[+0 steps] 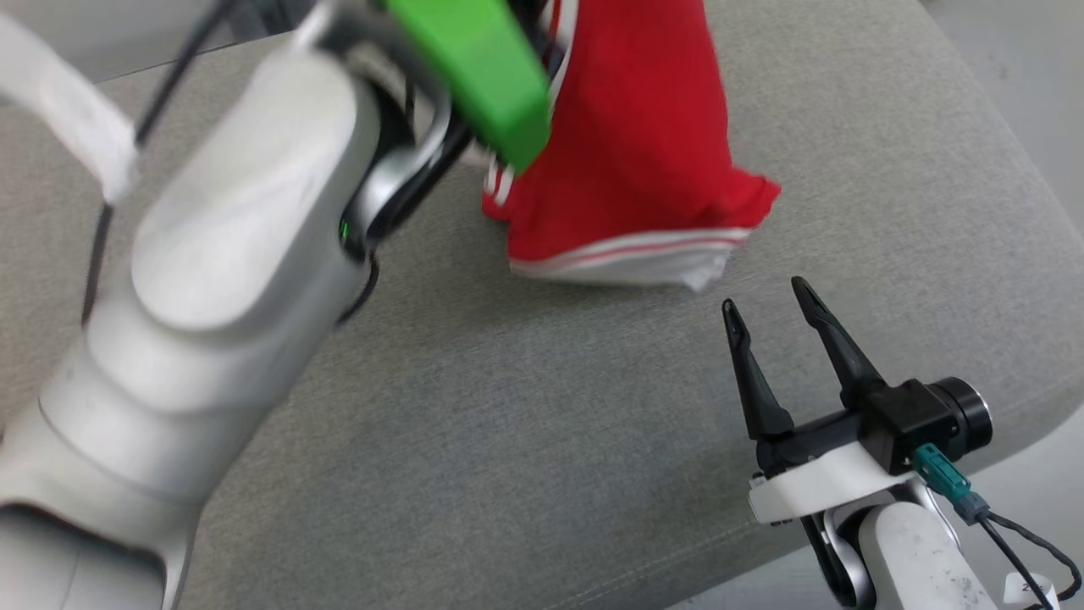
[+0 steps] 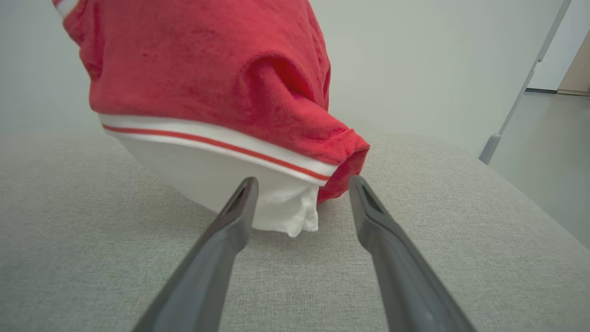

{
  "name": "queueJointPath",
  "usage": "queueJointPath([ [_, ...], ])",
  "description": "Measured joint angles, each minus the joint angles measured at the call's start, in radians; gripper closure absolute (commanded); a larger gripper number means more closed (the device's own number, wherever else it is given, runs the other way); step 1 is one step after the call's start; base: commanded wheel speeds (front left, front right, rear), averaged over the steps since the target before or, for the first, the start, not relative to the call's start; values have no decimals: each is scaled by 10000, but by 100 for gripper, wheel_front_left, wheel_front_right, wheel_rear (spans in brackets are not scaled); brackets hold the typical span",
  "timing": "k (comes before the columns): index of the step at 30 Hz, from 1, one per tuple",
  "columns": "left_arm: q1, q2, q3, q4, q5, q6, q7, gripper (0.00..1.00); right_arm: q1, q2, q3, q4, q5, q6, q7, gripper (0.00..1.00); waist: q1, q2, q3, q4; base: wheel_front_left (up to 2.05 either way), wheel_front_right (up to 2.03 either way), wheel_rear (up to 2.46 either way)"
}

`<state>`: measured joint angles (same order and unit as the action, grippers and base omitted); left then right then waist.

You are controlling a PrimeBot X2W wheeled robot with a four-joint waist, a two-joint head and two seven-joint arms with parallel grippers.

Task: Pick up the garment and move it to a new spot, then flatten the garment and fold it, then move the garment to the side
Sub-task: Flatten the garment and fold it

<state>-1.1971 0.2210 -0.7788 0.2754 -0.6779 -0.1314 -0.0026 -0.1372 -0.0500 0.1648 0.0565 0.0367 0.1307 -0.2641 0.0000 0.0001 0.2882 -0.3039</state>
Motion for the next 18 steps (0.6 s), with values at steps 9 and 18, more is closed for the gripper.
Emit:
queueJointPath([
  [9,6018,2215,-19,-1904,-1250,1168,-792,100,335,6,-654,71,-483,0,0,0,0,0,-17,1243,0,0,0],
  [18,8426,3382,291,-1948,-825,2504,-2063,100,320,4,-963,115,-675,0,0,0,0,-1,9,2160,0,0,0],
])
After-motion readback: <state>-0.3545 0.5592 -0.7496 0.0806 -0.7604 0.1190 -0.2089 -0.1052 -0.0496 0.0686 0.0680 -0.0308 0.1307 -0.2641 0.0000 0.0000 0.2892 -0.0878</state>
